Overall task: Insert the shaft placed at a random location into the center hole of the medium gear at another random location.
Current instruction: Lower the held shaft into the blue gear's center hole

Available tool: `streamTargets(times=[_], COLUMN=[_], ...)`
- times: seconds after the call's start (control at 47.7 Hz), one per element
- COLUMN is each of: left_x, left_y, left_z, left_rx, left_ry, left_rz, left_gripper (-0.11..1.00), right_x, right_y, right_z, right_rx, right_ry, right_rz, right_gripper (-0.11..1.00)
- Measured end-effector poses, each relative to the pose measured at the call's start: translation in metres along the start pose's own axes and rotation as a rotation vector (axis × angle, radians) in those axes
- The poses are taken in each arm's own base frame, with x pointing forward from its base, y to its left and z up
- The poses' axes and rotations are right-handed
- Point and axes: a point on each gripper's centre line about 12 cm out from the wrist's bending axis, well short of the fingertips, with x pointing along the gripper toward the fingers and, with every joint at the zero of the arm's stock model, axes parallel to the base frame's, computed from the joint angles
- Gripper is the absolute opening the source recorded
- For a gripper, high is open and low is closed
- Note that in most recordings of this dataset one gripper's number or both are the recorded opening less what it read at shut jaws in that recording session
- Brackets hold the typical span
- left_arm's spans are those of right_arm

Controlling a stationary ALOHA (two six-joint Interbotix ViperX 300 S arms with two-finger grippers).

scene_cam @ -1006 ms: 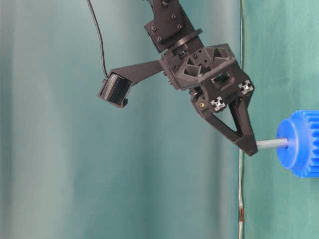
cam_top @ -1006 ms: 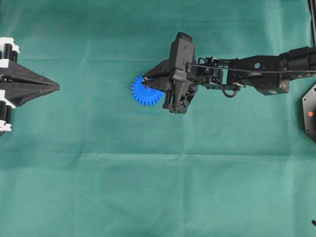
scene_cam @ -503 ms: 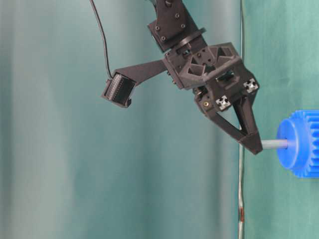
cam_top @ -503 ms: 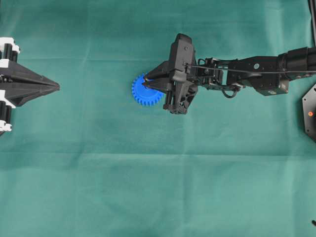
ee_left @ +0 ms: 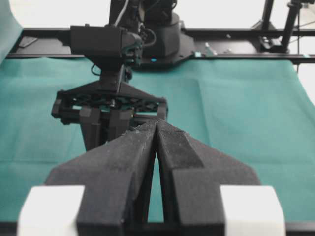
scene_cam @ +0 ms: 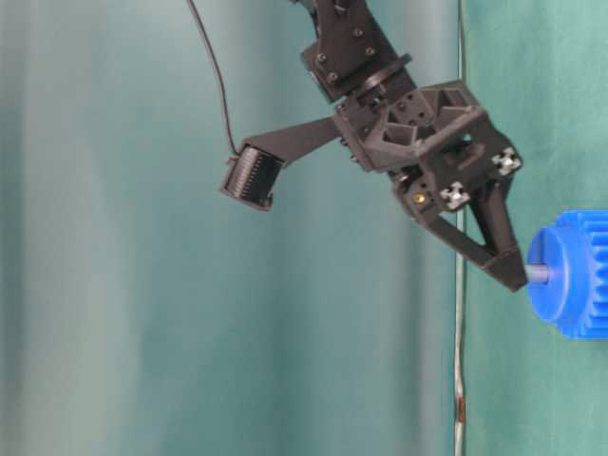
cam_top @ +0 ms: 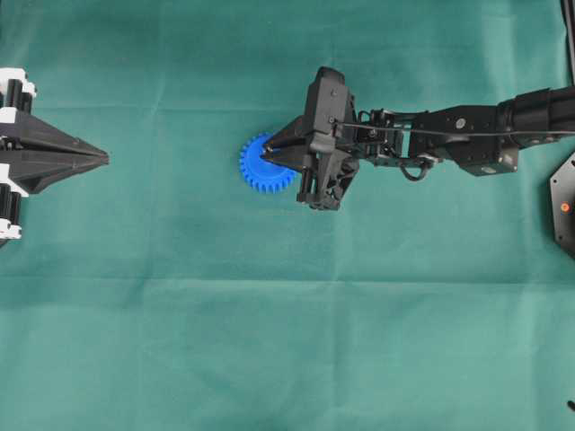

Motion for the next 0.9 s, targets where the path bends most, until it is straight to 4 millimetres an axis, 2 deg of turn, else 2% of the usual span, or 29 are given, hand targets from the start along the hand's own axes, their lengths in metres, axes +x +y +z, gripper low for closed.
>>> streamTargets(times=[0.252, 0.901], left_x=[0.0000, 0.0000], left_y=[0.0000, 0.0000], left_z=[0.0000, 0.0000], left_rx=[0.000, 0.002], left_ry=[0.000, 0.000], left_rz=[0.000, 0.000], left_gripper=[0.00, 0.00], right_x=[0.0042, 0.0047], right_y=[0.0023, 0.0029], right_z=[-0.0087, -0.0084], right_rx=[-0.002, -0.003], right_ry=[0.025, 0.022], right_rz=[0.004, 0.005], right_gripper=[0.14, 0.14])
